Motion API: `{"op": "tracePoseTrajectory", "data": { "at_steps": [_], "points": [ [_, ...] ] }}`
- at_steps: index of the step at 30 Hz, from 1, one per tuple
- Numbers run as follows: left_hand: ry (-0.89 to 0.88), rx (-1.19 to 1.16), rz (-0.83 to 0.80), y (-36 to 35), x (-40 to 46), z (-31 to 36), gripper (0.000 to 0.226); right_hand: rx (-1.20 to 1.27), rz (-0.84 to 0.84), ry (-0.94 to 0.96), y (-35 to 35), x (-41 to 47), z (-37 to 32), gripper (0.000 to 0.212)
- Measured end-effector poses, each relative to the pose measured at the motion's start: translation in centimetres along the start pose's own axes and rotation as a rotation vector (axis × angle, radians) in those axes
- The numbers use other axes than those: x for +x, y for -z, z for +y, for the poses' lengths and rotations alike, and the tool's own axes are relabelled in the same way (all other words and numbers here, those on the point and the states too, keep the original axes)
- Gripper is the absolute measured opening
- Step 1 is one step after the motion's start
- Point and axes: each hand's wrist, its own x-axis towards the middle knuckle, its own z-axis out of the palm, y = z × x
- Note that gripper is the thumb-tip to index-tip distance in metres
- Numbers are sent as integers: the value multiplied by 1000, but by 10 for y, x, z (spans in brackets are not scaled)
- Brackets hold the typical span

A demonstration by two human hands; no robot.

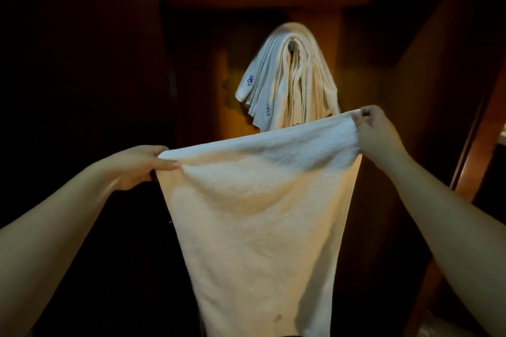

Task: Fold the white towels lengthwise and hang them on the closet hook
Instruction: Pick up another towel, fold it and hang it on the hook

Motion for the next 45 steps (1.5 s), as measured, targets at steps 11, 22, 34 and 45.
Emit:
{"op": "tracePoseTrajectory", "data": {
  "at_steps": [11, 22, 34, 45],
  "points": [
    [-123, -534, 116, -41, 21, -22, 24, 665, -139, -656, -34, -47, 14, 34],
    [81, -643, 334, -160, -19, -72, 22, 1183, -138, -1104, -129, -188, -19, 25],
    [-197, -352, 87, -199, -75, -58, 25, 904, -141, -665, -158, -251, -70, 33],
    [-404, -203, -185, -188, -70, -61, 69, 843, -270, -296, -141, -253, -74, 39]
  ]
}}
